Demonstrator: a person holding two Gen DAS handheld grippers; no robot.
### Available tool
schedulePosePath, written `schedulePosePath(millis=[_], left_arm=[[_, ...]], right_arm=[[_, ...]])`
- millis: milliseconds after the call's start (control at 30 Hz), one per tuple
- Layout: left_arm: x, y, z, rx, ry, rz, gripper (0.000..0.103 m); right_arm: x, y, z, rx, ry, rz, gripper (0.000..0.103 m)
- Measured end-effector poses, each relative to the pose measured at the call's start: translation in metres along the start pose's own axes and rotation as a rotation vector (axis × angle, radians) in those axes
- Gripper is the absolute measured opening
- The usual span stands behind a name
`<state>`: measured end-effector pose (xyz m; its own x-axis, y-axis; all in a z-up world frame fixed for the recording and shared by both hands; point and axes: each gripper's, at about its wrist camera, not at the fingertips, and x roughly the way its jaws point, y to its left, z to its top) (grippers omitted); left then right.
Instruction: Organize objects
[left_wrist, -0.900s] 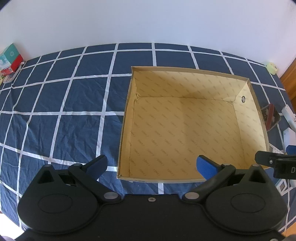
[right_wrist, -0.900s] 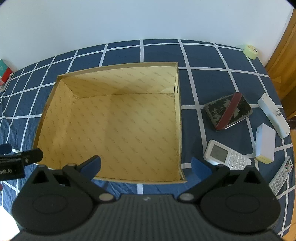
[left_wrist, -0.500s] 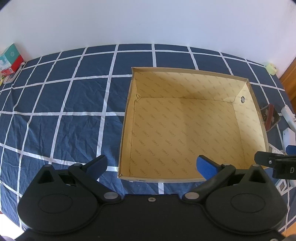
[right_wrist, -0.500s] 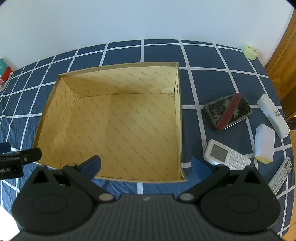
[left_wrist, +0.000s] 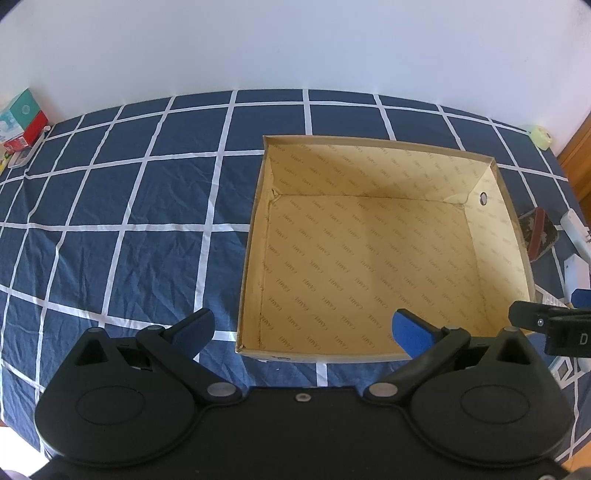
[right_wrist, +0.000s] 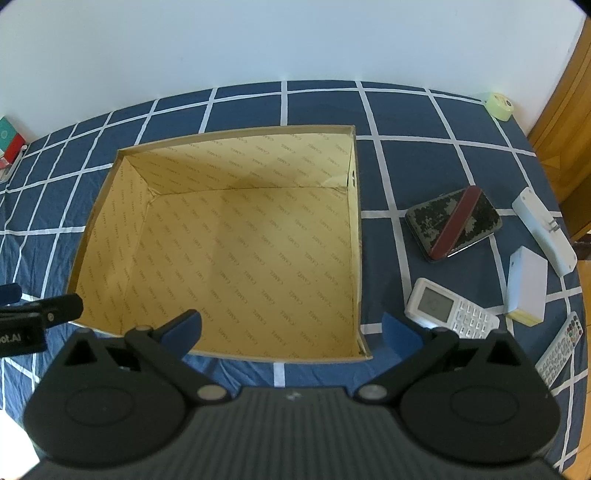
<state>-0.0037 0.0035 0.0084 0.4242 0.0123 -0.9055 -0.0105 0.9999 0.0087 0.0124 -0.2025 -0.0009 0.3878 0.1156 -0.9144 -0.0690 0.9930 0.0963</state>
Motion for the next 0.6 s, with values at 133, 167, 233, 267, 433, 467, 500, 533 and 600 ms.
schedulePosePath(millis=[133, 167, 233, 267, 433, 467, 500, 533, 600], left_arm=[[-0.0017, -0.0007, -0.0014, 0.007, -0.005, -0.004, 0.103], [-0.0016, -0.0007, -0.0015, 0.008, -0.005, -0.004, 0.103], [-0.001, -0.0008, -0.002, 0.009, -0.003, -0.008, 0.103], [-0.0009, -0.0009, -0.0023, 0.01, -0.003, -0.008, 0.103], [-0.0011, -0.0015, -0.0027, 0.013, -0.005, -0.005, 0.103], [-0.0012, -0.0019, -0.0027, 0.013, -0.006, -0.006, 0.103], [-0.0018, -0.0015, -0.0027, 0.013, -0.007, -0.007, 0.103], [-0.0022, -0.0017, -0.0026, 0.014, -0.007, -0.008, 0.103], [-0.0028, -0.0013, -0.0023, 0.016, -0.01, -0.007, 0.103]], right_arm=[[-0.0013, -0.0002, 0.0001, 0.003, -0.002, -0.001, 0.103], [-0.0016, -0.0005, -0.0006, 0.004, -0.004, -0.001, 0.103], [-0.0021, -0.0004, -0.0005, 0.004, -0.004, -0.002, 0.103], [-0.0022, -0.0005, -0.0005, 0.005, -0.004, -0.002, 0.103], [-0.0023, -0.0005, -0.0002, 0.006, -0.005, -0.003, 0.103], [-0.0022, -0.0005, -0.0002, 0.006, -0.005, -0.002, 0.103], [-0.0024, -0.0005, -0.0003, 0.007, -0.004, -0.002, 0.103], [-0.0025, -0.0006, -0.0003, 0.006, -0.005, -0.002, 0.103], [-0.0024, -0.0007, -0.0004, 0.006, -0.005, -0.002, 0.103]])
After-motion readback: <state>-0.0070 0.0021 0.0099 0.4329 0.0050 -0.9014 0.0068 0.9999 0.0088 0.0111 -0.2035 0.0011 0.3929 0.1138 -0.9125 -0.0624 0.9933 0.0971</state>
